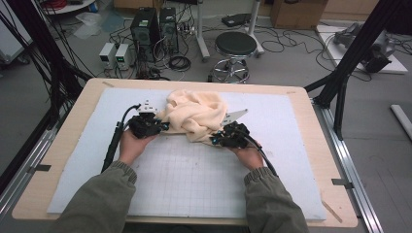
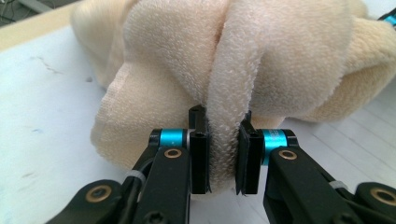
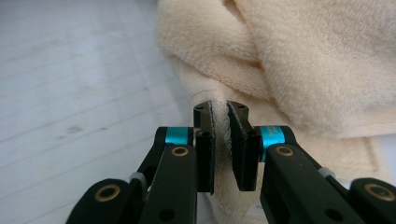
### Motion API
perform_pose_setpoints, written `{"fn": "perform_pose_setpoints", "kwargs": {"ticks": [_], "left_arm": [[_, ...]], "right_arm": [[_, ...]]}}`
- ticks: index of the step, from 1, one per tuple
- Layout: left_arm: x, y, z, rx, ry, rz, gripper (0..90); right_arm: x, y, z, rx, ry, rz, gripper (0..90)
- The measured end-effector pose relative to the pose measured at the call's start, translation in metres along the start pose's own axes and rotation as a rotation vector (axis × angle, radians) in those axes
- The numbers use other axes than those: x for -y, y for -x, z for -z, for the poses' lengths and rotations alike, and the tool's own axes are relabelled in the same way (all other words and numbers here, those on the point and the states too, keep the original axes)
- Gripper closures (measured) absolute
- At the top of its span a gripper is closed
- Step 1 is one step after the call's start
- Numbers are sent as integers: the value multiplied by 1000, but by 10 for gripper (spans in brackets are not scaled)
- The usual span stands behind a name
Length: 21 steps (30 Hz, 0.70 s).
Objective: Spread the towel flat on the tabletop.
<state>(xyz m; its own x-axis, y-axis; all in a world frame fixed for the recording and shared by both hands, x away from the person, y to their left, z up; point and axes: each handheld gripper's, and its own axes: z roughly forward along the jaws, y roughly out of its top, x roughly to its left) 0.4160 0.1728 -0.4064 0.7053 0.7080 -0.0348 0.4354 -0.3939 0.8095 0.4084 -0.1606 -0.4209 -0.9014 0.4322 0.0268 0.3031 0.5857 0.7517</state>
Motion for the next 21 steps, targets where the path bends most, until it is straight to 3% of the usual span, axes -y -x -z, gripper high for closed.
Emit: {"fn": "perform_pose_setpoints", "kwargs": {"ticks": [2,3,5,8,9,10,14,16,17,21], "left_arm": [[-4,2,15,4,9,-12,786],[-7,7,31,2,24,-44,786],[-8,10,39,2,30,-55,787],[-9,21,65,10,37,-98,787],[-8,24,70,8,32,-114,787],[-5,29,77,13,29,-131,787],[16,48,99,31,8,-168,788],[29,58,107,38,3,-179,787],[35,62,110,47,5,-174,787],[59,76,120,77,-6,-166,786]], "right_arm": [[-2,-3,5,-2,9,12,818],[-8,-10,17,-3,31,42,819],[-11,-16,24,-6,41,54,819],[-15,-32,46,-8,69,102,820],[-13,-44,59,-17,80,118,820],[-13,-44,59,-17,80,118,820],[-6,-71,78,-32,68,151,820],[8,-90,82,-66,64,155,820],[8,-90,82,-66,64,155,820],[34,-108,79,-122,61,114,820]]}}
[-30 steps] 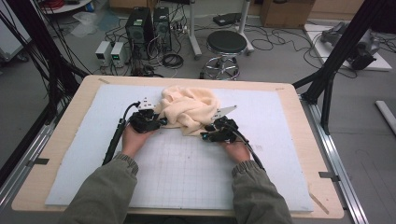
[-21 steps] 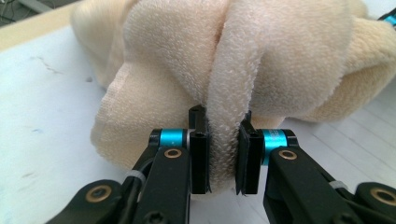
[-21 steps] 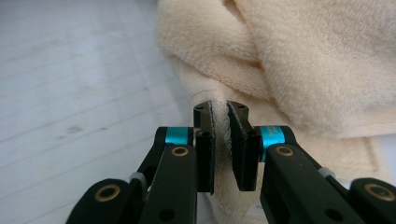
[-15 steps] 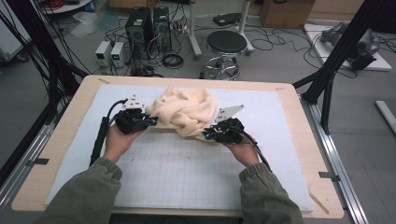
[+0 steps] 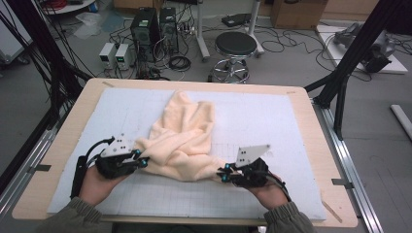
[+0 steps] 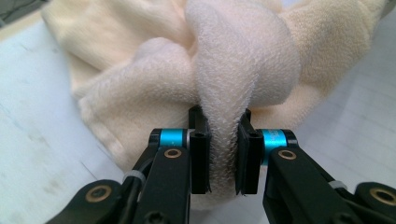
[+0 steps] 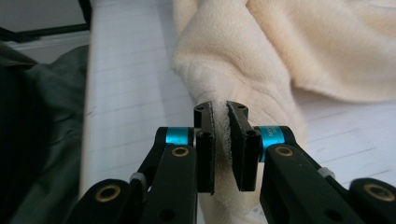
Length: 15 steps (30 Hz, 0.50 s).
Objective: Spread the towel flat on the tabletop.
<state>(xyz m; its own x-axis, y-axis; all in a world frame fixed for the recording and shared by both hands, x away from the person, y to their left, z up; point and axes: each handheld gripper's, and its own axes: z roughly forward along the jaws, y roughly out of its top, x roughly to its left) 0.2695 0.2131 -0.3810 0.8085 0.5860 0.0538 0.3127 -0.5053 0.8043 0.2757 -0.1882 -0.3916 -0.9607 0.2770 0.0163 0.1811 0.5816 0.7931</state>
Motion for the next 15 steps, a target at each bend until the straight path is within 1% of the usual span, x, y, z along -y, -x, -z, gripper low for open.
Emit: {"fn": "perform_pose_setpoints", "kwargs": {"ticks": [3,4,5,6,8,9,10,11,12,13,15], "left_arm": [[14,10,1,27,-2,-5,779],[17,12,1,37,-2,-14,764],[19,14,2,41,2,-26,728],[18,14,3,30,4,-34,674],[16,12,9,13,32,-32,565],[15,9,12,1,64,-19,524],[14,7,13,0,76,-14,490],[13,5,15,-5,90,-2,432],[13,2,15,-7,100,5,432],[12,0,15,-15,108,14,418],[10,-5,11,-19,106,10,414]], "right_arm": [[18,-11,-7,-26,-4,-33,815],[22,-12,-10,-39,-14,-39,806],[23,-13,-12,-45,-31,-36,792],[21,-13,-12,-48,-31,-22,763],[17,-12,-10,-53,3,-35,700],[15,-10,-8,-46,20,-38,676],[13,-8,-7,-38,36,-44,659],[10,-3,-7,-29,50,-44,633],[10,-3,-7,-29,50,-44,633],[8,0,-8,-19,54,-42,621],[3,7,-9,-12,75,-43,606]]}}
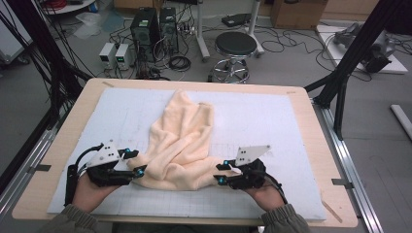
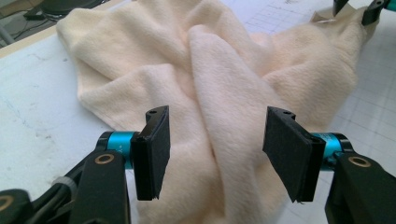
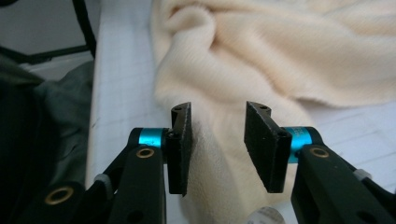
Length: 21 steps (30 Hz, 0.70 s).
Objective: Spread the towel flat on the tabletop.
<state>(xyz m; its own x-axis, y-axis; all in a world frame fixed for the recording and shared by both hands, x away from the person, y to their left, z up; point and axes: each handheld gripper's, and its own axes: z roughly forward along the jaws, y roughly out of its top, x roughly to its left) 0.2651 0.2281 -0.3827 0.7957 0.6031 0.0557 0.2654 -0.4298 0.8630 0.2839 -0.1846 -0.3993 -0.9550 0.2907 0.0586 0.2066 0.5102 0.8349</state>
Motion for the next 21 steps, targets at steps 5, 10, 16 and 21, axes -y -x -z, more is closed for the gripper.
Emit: {"fn": "perform_pose_setpoints", "kwargs": {"ticks": [5,10,16,21], "left_arm": [[-3,-13,-23,23,-43,1,385],[1,-18,-44,52,-92,9,363],[15,-19,-56,128,-173,22,589],[17,-16,-58,124,-190,2,713]], "right_arm": [[-17,21,-11,42,13,11,576],[-15,36,-36,24,-32,7,536],[0,35,-63,-56,-182,-4,629],[2,33,-59,-63,-181,-11,810]]}}
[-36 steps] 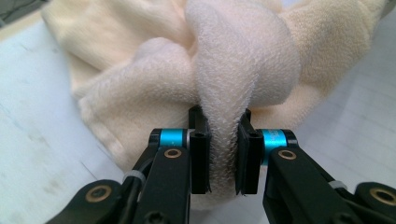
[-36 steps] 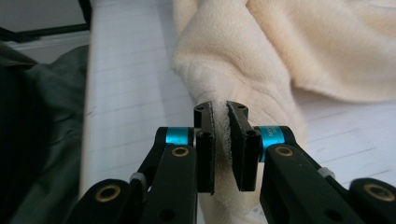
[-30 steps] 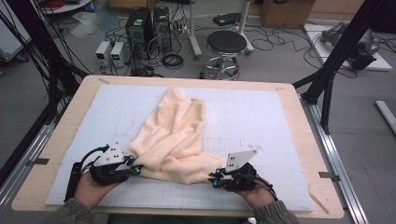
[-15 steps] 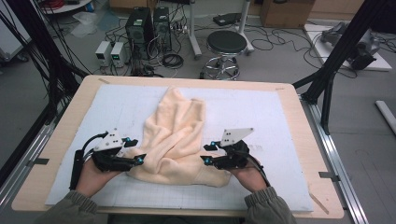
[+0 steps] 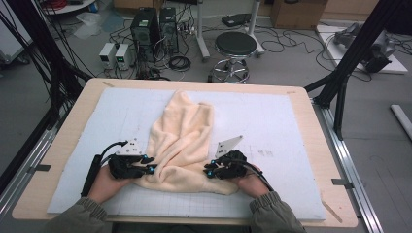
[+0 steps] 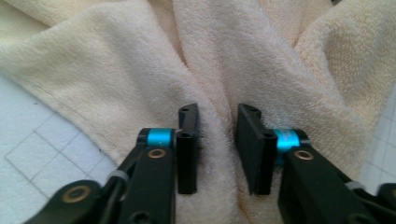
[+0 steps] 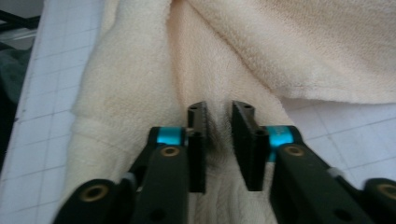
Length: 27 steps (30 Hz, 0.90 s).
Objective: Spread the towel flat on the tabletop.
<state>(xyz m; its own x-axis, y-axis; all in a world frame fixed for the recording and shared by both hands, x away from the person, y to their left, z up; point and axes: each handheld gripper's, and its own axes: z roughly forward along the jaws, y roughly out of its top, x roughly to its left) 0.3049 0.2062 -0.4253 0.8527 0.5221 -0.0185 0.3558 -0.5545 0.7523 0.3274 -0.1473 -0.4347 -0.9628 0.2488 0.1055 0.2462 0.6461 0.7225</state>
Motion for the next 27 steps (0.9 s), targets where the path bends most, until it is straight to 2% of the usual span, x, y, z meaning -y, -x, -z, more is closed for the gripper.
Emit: {"fn": "perform_pose_setpoints", "kwargs": {"ticks": [1,3,7,12,16,19,21,23,25,27], "left_arm": [[0,1,1,-4,2,-1,743],[-1,3,4,-20,9,-13,773],[-5,9,13,-35,46,-25,794],[-7,22,27,-45,95,-47,799],[-7,30,34,-38,105,-48,802],[-5,38,38,-22,109,-60,801],[-4,41,40,-25,106,-72,785],[-3,39,43,-33,112,-64,699],[-5,33,46,-40,134,-35,602],[-7,25,46,-50,159,0,549]], "right_arm": [[0,-1,1,-5,2,-17,832],[0,-3,3,-9,0,-7,847],[-1,-18,11,-29,10,29,852],[5,-45,26,-51,29,59,852],[17,-69,38,-76,43,60,853],[22,-85,42,-109,24,78,850],[22,-93,43,-121,31,91,830],[20,-92,46,-108,54,97,780],[16,-84,52,-78,97,81,716],[11,-74,58,-50,135,62,693]]}}
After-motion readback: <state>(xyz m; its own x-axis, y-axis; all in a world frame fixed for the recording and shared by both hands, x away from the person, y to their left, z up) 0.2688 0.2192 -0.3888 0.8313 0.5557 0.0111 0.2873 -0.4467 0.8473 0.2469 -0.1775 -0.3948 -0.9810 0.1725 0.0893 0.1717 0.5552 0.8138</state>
